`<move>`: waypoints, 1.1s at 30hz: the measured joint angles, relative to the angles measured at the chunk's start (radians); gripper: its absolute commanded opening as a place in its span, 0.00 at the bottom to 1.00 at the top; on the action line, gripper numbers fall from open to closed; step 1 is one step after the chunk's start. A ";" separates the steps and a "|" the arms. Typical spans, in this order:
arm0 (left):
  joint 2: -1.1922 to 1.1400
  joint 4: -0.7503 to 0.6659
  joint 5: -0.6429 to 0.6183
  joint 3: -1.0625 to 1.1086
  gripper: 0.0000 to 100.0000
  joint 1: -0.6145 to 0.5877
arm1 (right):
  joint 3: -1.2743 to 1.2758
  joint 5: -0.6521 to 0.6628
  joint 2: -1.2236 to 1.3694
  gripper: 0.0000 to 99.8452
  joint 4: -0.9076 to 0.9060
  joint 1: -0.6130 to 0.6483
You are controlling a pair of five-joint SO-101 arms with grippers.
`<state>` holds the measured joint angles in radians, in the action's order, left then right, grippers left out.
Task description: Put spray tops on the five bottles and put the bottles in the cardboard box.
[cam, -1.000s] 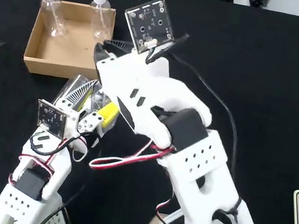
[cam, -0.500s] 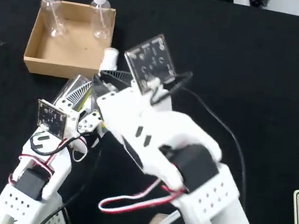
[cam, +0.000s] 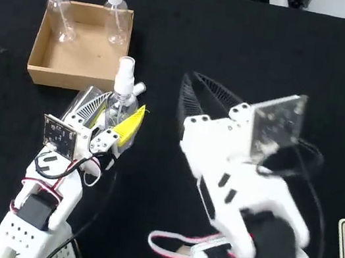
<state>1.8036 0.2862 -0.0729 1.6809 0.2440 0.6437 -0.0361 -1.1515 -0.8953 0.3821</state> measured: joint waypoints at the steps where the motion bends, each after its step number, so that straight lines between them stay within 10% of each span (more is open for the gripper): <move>1: 0.000 0.000 0.000 0.000 0.08 0.000 | 0.058 0.000 -0.012 0.04 0.023 -0.026; 11: 0.000 -0.170 0.000 0.000 0.07 -0.117 | 0.646 0.000 -0.114 0.04 0.402 -0.137; 19: 0.002 -0.503 -0.003 0.000 0.07 -0.344 | 0.732 0.000 -0.127 0.03 0.437 -0.137; 33: -0.187 -0.552 -0.003 -0.101 0.07 -0.358 | 0.755 -0.002 -0.127 0.03 0.440 -0.137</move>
<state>1.6164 -0.2662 -0.0760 1.5796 -0.1135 1.3986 -0.0376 -1.2789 -0.4549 0.2455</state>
